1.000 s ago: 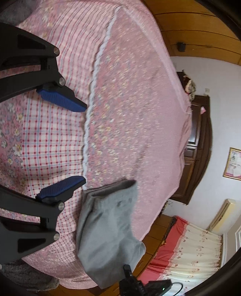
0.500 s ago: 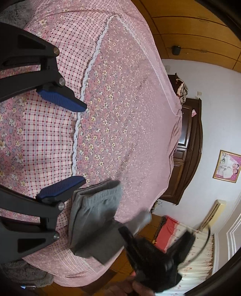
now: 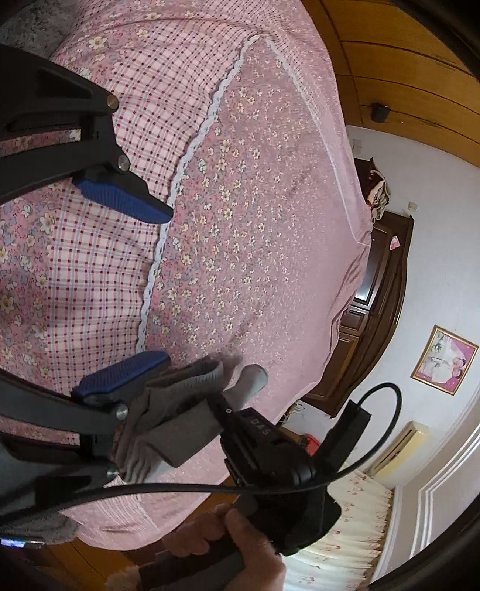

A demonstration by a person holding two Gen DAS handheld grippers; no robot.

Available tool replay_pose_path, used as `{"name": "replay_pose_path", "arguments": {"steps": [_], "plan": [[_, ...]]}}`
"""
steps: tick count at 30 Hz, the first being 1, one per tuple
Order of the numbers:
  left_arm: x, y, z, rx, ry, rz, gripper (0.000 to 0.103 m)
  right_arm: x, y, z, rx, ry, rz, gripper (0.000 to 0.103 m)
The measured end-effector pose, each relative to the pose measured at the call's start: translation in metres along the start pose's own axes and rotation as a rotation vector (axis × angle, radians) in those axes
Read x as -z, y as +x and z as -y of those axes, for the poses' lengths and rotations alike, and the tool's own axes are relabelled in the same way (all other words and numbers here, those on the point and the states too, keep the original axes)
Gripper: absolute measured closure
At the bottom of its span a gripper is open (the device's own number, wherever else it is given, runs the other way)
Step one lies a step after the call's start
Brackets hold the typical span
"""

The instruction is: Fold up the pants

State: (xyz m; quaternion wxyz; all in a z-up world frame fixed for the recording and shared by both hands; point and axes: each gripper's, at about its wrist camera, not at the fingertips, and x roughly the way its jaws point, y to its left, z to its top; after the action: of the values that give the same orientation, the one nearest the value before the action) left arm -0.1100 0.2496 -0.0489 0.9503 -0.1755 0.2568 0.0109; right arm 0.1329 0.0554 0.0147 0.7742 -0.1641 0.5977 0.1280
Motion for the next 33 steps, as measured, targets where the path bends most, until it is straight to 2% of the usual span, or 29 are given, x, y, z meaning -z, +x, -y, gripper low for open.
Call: {"name": "replay_pose_path", "arguments": {"steps": [2, 4, 7, 10, 13, 15, 16, 19, 22, 24, 25, 28, 31, 33], "plan": [[-0.001, -0.001, -0.002, 0.013, 0.002, -0.008, 0.028, -0.006, 0.000, -0.014, -0.034, -0.018, -0.001, 0.085], [0.000, -0.004, -0.002, 0.027, 0.005, -0.007, 0.028, -0.011, -0.001, -0.023, -0.058, -0.043, 0.000, 0.084], [-0.003, -0.002, 0.002, 0.021, 0.016, -0.002, 0.028, -0.011, -0.015, -0.034, -0.089, -0.099, 0.047, 0.084], [0.001, -0.007, 0.002, 0.023, 0.023, -0.008, 0.028, -0.003, -0.040, -0.026, -0.163, -0.126, 0.100, 0.084], [-0.020, -0.012, 0.004, 0.105, 0.006, -0.006, 0.028, 0.020, -0.064, 0.018, -0.252, -0.110, 0.164, 0.083], [-0.043, -0.010, 0.011, 0.192, -0.010, -0.004, 0.028, 0.044, -0.074, 0.061, -0.284, -0.067, 0.217, 0.075], [-0.057, -0.004, 0.021, 0.213, 0.011, -0.013, 0.028, 0.055, -0.074, 0.084, -0.292, -0.042, 0.234, 0.075], [-0.085, 0.034, 0.042, 0.245, 0.062, -0.087, 0.028, 0.079, -0.057, 0.153, -0.312, 0.058, 0.201, 0.074], [-0.093, 0.104, 0.064, 0.209, 0.084, -0.305, 0.028, 0.105, -0.041, 0.213, -0.346, 0.187, 0.153, 0.074], [-0.090, 0.131, 0.071, 0.157, 0.096, -0.411, 0.030, 0.129, -0.045, 0.251, -0.358, 0.230, 0.165, 0.075], [-0.088, 0.136, 0.074, 0.156, 0.098, -0.434, 0.031, 0.142, -0.048, 0.269, -0.340, 0.247, 0.177, 0.074], [-0.083, 0.135, 0.086, 0.189, 0.102, -0.435, 0.031, 0.181, -0.056, 0.319, -0.271, 0.291, 0.204, 0.074], [-0.078, 0.137, 0.102, 0.189, 0.107, -0.453, 0.033, 0.204, -0.053, 0.357, -0.243, 0.339, 0.209, 0.074], [-0.078, 0.140, 0.114, 0.173, 0.122, -0.458, 0.052, 0.220, -0.044, 0.378, -0.257, 0.384, 0.201, 0.074]]}}
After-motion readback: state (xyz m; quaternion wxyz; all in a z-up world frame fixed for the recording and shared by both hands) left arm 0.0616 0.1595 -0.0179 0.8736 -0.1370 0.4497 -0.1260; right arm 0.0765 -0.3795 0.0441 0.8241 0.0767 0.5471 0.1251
